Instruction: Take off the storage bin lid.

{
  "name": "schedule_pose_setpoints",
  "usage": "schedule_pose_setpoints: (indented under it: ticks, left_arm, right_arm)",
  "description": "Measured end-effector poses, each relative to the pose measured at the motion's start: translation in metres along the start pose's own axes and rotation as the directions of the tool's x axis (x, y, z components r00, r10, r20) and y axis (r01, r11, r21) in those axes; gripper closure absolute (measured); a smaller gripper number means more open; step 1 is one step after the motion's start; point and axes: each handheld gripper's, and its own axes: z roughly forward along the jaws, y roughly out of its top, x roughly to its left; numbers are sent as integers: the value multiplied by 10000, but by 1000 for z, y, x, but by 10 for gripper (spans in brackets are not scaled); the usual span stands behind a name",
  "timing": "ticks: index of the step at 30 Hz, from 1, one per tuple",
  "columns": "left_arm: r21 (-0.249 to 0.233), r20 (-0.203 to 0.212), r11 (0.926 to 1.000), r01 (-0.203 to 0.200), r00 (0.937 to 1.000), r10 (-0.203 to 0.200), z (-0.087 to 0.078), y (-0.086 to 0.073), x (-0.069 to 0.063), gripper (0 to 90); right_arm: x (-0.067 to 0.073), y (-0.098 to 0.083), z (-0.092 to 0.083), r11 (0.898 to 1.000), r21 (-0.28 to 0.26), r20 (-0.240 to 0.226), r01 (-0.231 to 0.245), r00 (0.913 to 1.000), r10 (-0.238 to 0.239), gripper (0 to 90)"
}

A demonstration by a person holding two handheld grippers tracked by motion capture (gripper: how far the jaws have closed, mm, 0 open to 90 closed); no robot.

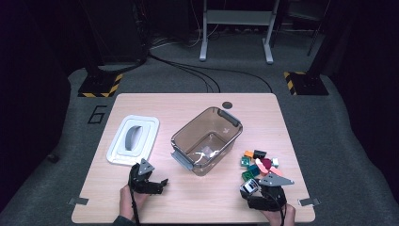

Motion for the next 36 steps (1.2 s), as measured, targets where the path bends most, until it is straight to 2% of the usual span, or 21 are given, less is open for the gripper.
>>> schedule_pose_setpoints:
  ticks: [14, 26, 36]
  left_arm:
    - [74, 17, 10000, -20, 10000, 20, -1, 0, 0, 75]
    - [-26, -31, 10000, 5, 10000, -5, 0, 0, 0, 75]
    - [7, 7, 10000, -3, 10000, 3, 0, 0, 0, 75]
  right_arm:
    - [-23, 29, -1, 9991, -422, 501, -84, 9987, 105, 252]
    - [-45, 53, 18, 9994, -321, 715, -146, 9973, 169, 252]
    - [-57, 73, 23, 9997, -215, 865, -98, 9962, 116, 252]
